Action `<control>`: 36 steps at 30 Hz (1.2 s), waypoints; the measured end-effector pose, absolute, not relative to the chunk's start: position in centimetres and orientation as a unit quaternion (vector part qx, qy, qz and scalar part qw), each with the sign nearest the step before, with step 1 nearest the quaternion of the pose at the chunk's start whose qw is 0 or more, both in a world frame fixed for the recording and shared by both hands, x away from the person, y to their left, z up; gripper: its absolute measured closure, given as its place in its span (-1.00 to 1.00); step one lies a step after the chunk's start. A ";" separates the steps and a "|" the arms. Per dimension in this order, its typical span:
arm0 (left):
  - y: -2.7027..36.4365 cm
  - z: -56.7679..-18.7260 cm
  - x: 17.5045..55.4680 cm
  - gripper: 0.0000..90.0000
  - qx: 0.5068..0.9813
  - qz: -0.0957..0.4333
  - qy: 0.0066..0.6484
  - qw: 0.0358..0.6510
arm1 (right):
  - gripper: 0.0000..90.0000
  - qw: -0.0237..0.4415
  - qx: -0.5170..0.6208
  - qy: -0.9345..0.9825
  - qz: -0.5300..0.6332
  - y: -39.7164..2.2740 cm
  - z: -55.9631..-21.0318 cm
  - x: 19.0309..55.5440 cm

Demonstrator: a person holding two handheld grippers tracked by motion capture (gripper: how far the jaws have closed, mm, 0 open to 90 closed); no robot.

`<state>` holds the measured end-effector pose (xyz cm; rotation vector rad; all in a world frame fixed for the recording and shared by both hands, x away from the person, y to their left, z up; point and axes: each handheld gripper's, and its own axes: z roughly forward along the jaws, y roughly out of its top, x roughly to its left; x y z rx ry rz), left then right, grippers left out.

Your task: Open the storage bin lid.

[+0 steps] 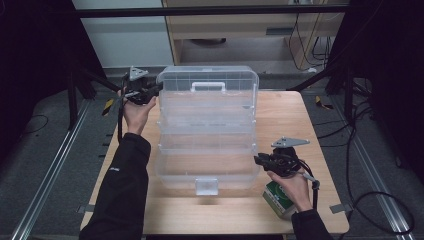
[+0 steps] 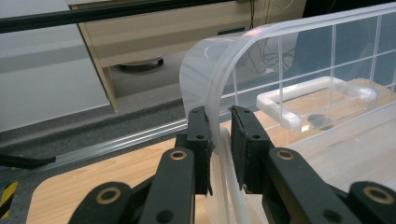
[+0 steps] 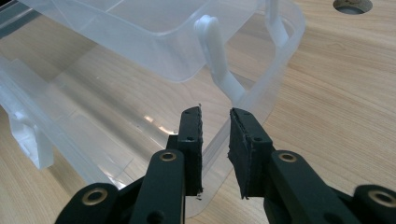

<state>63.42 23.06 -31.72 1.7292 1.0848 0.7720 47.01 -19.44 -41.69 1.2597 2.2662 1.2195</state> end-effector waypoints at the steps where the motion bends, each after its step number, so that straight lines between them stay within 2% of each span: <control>1: 23.0 -31.8 63.5 0.72 0.702 0.314 0.442 0.462 | 0.66 0.138 0.435 0.784 0.421 -19.4 -41.7 47.0; 36: 22.6 -32.9 66.4 0.70 0.703 0.305 0.464 0.444 | 0.65 0.138 0.435 0.783 0.422 -19.4 -41.7 47.0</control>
